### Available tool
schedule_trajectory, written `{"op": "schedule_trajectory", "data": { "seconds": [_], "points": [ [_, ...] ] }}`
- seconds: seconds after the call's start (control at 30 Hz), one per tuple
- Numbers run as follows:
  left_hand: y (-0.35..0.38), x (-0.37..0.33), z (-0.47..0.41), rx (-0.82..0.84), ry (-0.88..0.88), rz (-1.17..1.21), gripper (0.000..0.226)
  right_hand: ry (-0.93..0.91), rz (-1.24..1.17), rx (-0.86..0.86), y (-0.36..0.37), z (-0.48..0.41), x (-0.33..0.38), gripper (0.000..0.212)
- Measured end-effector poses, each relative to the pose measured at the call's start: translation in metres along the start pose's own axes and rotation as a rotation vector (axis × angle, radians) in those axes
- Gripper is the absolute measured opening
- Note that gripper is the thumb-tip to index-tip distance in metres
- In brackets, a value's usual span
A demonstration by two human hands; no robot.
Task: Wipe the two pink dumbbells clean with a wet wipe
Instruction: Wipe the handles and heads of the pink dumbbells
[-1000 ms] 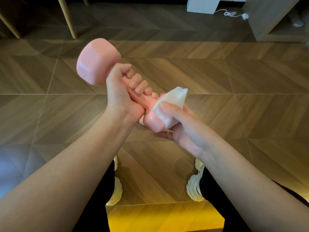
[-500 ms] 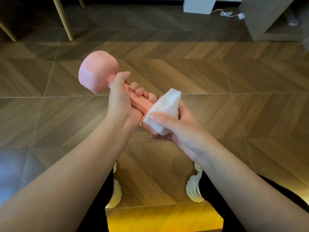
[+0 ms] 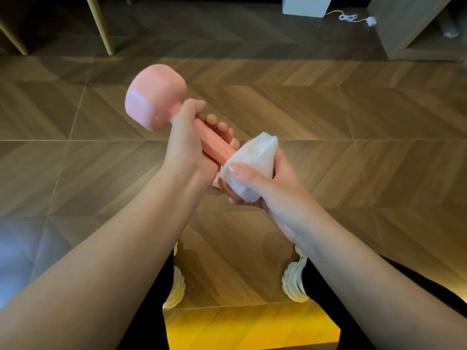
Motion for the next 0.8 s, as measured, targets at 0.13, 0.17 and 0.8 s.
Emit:
{"op": "schedule_trajectory", "data": {
  "seconds": [0.13,0.17,0.8],
  "points": [
    [0.002,-0.001,-0.002,-0.006,-0.016,0.05,0.033,-0.021,-0.058,-0.078,-0.006,-0.002,0.005,0.041],
    [0.002,-0.002,-0.002,-0.001,-0.011,0.06,0.033,0.007,-0.098,-0.041,-0.006,-0.001,0.004,0.041],
    [-0.001,0.0,-0.003,-0.001,-0.037,0.118,0.03,0.162,-0.103,0.241,0.002,0.005,0.006,0.06]
  ]
}}
Point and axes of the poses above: each hand's wrist, its own z-axis away from the middle knuckle, its own y-axis out of the palm, x = y × z, the point moved 6 cm from there along -z, towards the middle knuckle, and after that the axes turned 4 degrees about -z, right-handed, at the moved point
